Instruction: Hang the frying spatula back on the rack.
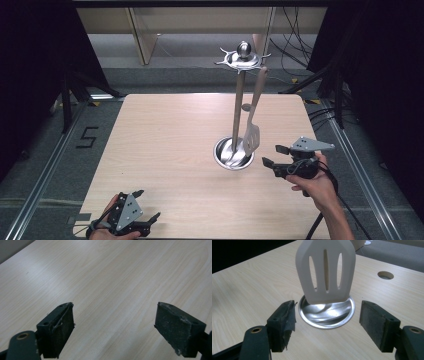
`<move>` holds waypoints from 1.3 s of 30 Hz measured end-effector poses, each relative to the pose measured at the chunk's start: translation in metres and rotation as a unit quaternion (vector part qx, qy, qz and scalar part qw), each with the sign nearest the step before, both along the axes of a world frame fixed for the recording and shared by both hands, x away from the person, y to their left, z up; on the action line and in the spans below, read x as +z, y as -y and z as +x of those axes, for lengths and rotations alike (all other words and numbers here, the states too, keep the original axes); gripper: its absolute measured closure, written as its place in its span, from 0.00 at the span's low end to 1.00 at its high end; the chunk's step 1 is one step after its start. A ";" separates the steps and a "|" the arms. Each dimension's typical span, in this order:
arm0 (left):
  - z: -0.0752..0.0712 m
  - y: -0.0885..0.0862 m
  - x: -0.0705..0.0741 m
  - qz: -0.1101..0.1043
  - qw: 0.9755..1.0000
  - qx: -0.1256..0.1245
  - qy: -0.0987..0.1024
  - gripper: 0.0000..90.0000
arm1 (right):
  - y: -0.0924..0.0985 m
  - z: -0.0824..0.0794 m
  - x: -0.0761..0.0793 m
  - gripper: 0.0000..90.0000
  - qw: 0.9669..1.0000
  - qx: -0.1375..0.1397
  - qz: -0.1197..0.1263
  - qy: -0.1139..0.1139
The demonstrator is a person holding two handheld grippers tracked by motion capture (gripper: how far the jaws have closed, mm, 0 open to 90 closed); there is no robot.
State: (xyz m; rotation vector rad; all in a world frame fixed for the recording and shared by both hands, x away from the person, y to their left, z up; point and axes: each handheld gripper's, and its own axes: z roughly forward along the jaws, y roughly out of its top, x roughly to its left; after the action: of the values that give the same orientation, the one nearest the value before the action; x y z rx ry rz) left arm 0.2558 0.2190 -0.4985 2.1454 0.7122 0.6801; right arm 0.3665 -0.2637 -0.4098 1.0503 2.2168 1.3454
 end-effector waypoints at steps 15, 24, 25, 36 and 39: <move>-0.001 -0.001 0.003 0.011 1.000 -0.007 -0.002 0.17 | 0.002 -0.005 -0.015 0.31 1.000 -0.006 -0.006 -0.017; -0.002 -0.001 0.002 0.005 1.000 -0.004 -0.001 0.17 | 0.003 -0.011 -0.019 0.30 0.999 -0.001 -0.018 -0.029; -0.002 -0.001 0.002 0.004 1.000 -0.004 0.000 0.17 | 0.003 -0.011 -0.020 0.30 1.000 -0.002 -0.015 -0.021; -0.002 -0.001 0.003 0.014 1.000 -0.007 0.000 0.17 | 0.007 -0.015 -0.030 0.29 0.999 -0.001 -0.027 -0.026; -0.002 -0.001 0.002 0.009 1.000 -0.007 -0.002 0.17 | 0.006 -0.019 -0.033 0.28 0.999 -0.005 -0.018 -0.039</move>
State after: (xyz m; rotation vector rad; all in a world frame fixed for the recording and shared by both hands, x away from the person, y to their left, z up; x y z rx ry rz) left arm 0.2539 0.2198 -0.4963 2.1660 0.6946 0.6773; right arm 0.3480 -0.2695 -0.4424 1.1163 2.2801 1.2768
